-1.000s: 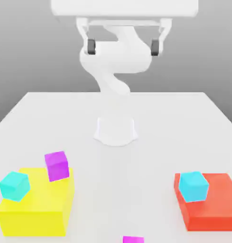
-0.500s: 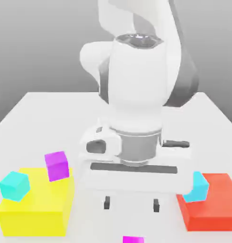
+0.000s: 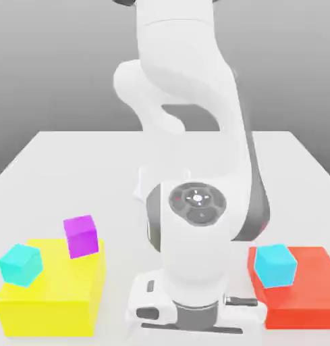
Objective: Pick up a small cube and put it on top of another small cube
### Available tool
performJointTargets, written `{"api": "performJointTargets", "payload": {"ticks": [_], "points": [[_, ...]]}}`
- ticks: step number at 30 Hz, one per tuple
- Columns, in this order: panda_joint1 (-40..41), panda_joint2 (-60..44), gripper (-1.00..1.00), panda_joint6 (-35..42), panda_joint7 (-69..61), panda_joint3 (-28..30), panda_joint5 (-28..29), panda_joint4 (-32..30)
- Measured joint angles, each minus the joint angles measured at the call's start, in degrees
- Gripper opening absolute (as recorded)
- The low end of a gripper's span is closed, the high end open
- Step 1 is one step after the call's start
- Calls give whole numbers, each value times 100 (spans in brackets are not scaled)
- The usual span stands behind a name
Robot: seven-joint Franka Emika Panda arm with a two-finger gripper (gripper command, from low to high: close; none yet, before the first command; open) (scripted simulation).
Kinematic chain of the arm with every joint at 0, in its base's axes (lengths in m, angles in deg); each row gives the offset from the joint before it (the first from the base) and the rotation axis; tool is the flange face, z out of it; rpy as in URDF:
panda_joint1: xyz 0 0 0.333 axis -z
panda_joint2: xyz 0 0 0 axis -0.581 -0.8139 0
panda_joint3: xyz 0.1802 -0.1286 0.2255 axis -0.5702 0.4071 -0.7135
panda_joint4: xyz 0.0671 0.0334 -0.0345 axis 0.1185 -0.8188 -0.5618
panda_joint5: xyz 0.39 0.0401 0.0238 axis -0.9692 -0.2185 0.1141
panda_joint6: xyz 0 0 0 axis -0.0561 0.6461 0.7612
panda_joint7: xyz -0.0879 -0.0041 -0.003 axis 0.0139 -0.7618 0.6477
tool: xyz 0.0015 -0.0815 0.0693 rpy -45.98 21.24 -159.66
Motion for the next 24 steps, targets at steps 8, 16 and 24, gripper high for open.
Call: {"api": "performJointTargets", "payload": {"ticks": [8, 16, 24], "points": [[-231, 1589, -100, 887, -180, -520, -290, -688], [-1133, 3224, -100, 1489, -406, -1148, -692, -1703], [-1208, 2683, 100, 582, -114, -1220, -314, -2101]]}}
